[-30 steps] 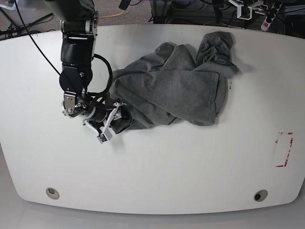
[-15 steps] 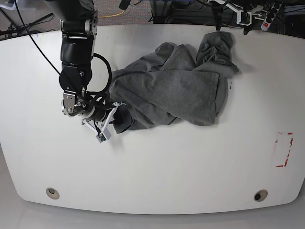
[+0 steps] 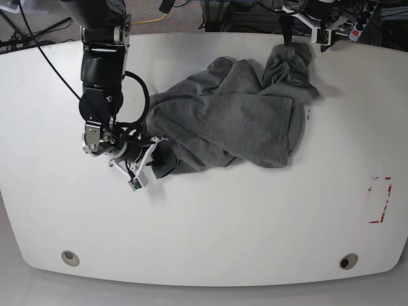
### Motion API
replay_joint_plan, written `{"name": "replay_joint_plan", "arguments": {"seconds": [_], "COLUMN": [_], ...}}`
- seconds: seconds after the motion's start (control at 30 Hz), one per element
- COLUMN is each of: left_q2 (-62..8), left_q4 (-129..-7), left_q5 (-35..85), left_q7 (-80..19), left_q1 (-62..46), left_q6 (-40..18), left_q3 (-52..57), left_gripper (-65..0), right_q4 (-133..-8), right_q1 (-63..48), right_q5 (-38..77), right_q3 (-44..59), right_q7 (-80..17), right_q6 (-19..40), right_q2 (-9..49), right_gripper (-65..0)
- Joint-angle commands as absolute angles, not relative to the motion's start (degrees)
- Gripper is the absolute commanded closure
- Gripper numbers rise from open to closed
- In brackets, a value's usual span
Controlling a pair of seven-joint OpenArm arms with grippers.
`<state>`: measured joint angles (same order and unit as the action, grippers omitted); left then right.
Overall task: Fold the T-shirt properly
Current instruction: 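Reach the left gripper to the crumpled sleeve and grasp it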
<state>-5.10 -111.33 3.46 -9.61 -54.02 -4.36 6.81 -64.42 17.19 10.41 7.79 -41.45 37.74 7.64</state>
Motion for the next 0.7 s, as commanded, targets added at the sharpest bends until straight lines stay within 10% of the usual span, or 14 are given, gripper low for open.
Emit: {"name": "replay_joint_plan", "arguments": {"seconds": [0.0, 0.67], "left_q2": [-5.2, -5.1], "left_q4": [-112.3, -106.0], "left_q5": [3.7, 3.6], "left_q7": [-10.0, -16.3], "left_q1": [-51.6, -45.8], "left_q6": [-6.5, -10.2], "left_q3": [7.2, 7.3], "left_gripper": [-52.2, -52.2], "right_q4": [-65.5, -65.5], "right_q1": [18.7, 18.7], "right_q5": [11.2, 11.2], "right_q3": [7.9, 7.9], "right_q7": [-40.0, -40.1], "right_q6": [38.1, 38.1], "right_q2": [8.1, 8.1], "right_gripper": [0.0, 0.0]}}
